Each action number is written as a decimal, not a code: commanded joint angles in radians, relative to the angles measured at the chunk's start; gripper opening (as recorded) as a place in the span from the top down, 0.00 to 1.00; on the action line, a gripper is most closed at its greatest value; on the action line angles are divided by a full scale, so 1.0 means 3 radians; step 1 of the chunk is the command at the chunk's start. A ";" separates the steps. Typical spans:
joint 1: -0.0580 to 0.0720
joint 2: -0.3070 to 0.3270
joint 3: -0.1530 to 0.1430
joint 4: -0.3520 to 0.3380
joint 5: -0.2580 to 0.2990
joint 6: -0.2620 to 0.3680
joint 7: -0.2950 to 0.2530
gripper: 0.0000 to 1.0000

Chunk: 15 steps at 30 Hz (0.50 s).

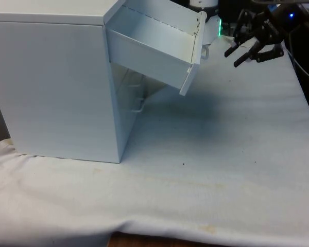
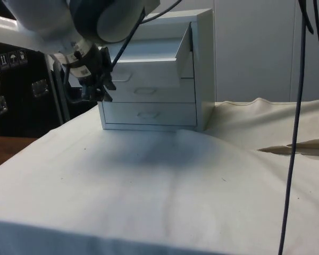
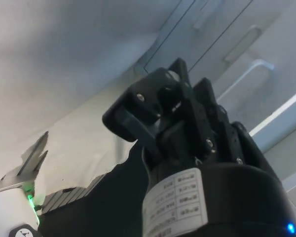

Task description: Open the drawer, then close it.

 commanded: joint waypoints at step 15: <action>-0.0037 -0.0077 -0.0117 -0.0033 -0.0040 0.0027 -0.0137 1.00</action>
